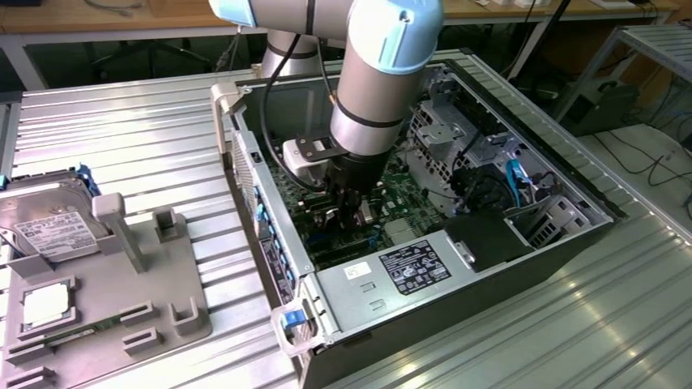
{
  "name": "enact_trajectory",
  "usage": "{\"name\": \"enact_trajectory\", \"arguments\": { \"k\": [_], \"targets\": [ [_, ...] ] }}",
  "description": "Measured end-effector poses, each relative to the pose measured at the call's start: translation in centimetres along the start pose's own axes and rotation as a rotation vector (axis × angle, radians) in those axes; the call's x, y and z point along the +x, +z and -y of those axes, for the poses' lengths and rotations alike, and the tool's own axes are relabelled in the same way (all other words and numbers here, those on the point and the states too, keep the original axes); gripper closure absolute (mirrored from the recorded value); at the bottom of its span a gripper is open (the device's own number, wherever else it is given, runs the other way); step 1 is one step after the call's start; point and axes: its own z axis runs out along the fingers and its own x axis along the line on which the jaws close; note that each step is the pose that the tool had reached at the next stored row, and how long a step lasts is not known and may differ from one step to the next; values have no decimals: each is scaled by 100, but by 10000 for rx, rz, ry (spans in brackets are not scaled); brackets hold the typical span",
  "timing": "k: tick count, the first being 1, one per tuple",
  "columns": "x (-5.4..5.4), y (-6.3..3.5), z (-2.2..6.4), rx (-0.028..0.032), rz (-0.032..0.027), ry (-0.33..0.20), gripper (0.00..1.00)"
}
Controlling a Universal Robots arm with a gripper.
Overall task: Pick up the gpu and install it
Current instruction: 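Insert the gpu into the slot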
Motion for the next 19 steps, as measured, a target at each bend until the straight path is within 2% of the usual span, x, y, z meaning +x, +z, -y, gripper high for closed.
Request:
{"name": "enact_trajectory", "arguments": {
  "k": [1,2,4,5,17,19],
  "targets": [
    [0,-5,0,0,2,0,72],
    [-4,2,-1,12,38,3,72],
    [-3,-38,-2,4,8,3,71],
    [-3,-76,-2,-1,-2,0,64],
    [-23,-633,-17,31,-2,-1,64],
    [-24,-653,-18,36,1,-2,64]
  ]
}}
